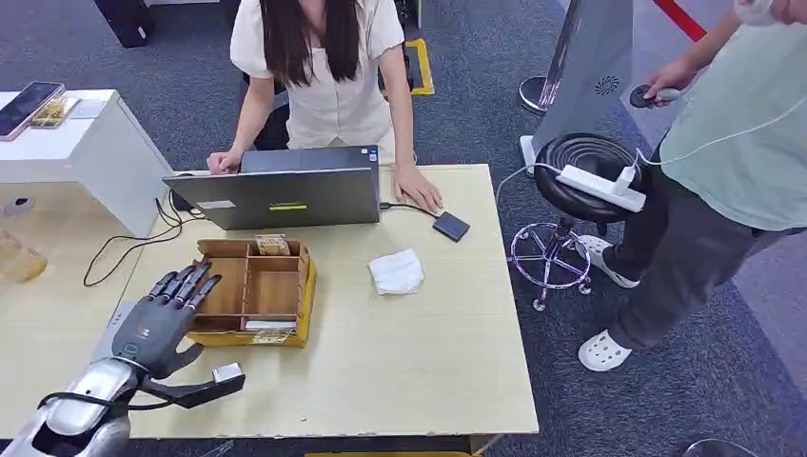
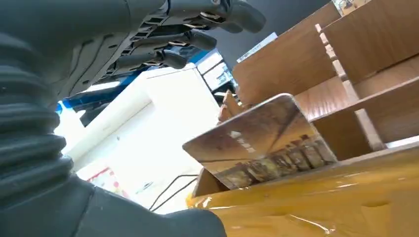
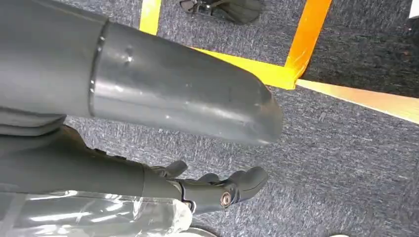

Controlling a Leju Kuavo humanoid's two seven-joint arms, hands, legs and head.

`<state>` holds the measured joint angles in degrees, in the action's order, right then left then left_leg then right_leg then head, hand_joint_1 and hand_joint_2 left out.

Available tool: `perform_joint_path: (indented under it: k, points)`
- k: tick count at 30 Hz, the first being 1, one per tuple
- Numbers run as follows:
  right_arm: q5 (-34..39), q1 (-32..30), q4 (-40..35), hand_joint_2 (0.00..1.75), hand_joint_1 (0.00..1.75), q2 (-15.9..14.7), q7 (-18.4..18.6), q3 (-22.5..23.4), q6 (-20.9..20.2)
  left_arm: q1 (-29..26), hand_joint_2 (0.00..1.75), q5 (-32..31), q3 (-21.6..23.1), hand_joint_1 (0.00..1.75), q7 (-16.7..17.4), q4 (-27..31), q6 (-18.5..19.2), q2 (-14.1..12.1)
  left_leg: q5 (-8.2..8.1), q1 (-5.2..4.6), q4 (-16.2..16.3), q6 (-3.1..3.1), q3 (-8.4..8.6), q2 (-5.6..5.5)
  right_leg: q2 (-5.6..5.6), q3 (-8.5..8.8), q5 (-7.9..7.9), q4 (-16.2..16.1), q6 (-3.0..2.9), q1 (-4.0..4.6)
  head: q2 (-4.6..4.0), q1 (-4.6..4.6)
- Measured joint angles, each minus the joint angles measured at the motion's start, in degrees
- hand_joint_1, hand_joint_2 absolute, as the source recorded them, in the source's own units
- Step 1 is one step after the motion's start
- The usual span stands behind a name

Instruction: Pass the card to the sensor for recognition and then transmit it.

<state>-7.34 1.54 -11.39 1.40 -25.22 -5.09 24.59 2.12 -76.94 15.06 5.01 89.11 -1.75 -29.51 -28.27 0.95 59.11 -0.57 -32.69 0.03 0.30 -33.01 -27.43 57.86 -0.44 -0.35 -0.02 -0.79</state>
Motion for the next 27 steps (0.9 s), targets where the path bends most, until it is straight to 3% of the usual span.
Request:
perform_joint_path:
  k: [12, 17, 27]
  points:
    - [-0.22, 0.00, 0.04, 0.00, 0.00, 0.00, 0.00, 0.66, 0.04, -0.01, 1.75, 1.18, 0.22, 0.00, -0.29, 0.61, 1.23, -1.88, 0.00, 0.00, 0.00, 0.00, 0.00, 0.00, 0.00, 0.00, 0.00, 0.00, 0.00, 0.00, 0.00, 0.00]
    - [-0.24, -0.03, 0.04, 0.00, 0.00, 0.00, -0.15, 1.07, 0.09, -0.39, 1.75, 3.65, 0.70, 0.00, -1.42, 1.53, 3.44, -3.37, 0.00, 0.00, 0.00, 0.00, -0.01, 0.00, 0.00, 0.00, 0.00, 0.00, 0.00, 0.00, 0.00, -0.02]
    - [-0.37, -0.10, 0.04, 0.00, 0.00, 0.00, -0.33, 1.90, 0.09, -3.32, 1.75, 5.33, 1.01, 0.00, -1.49, 3.30, 4.26, -5.29, 0.00, 0.00, 0.00, 0.00, -0.01, 0.01, 0.01, 0.00, 0.00, 0.00, 0.00, 0.00, 0.00, 0.02]
